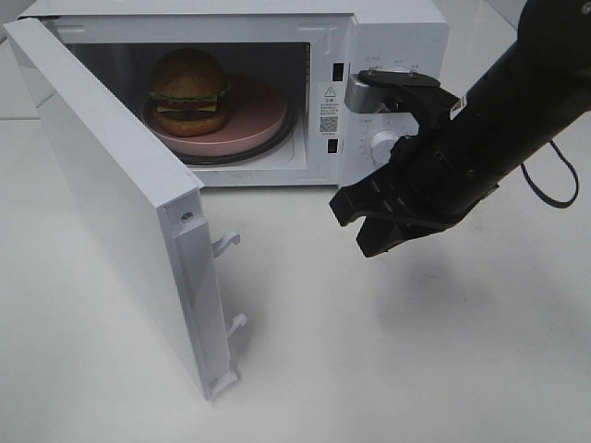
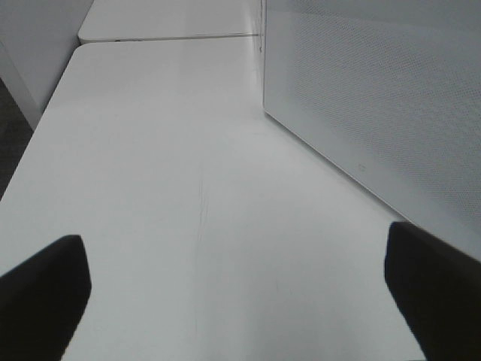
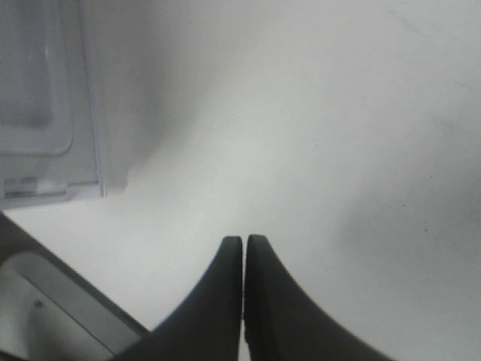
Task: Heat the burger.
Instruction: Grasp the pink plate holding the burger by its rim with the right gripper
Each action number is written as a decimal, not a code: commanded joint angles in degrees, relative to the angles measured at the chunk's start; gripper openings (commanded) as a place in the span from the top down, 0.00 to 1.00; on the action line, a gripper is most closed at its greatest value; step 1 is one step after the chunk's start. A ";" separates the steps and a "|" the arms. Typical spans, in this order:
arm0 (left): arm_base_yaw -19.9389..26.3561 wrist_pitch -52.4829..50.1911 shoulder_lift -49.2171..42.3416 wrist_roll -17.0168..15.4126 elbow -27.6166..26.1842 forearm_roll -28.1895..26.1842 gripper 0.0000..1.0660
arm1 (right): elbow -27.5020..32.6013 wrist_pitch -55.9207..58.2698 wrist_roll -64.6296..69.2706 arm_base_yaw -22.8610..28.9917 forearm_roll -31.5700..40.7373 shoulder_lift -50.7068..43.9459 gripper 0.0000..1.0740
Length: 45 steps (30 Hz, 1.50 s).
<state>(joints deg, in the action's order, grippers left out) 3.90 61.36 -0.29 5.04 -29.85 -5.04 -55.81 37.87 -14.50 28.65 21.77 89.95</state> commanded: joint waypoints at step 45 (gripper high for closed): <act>0.06 -0.11 -0.97 -0.23 0.23 -0.06 0.05 | -5.84 -0.40 -74.03 3.09 -15.58 -0.40 0.50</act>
<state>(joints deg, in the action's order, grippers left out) 3.90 61.36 -0.29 5.04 -29.85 -5.04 -61.25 40.22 -88.69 30.77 6.99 89.95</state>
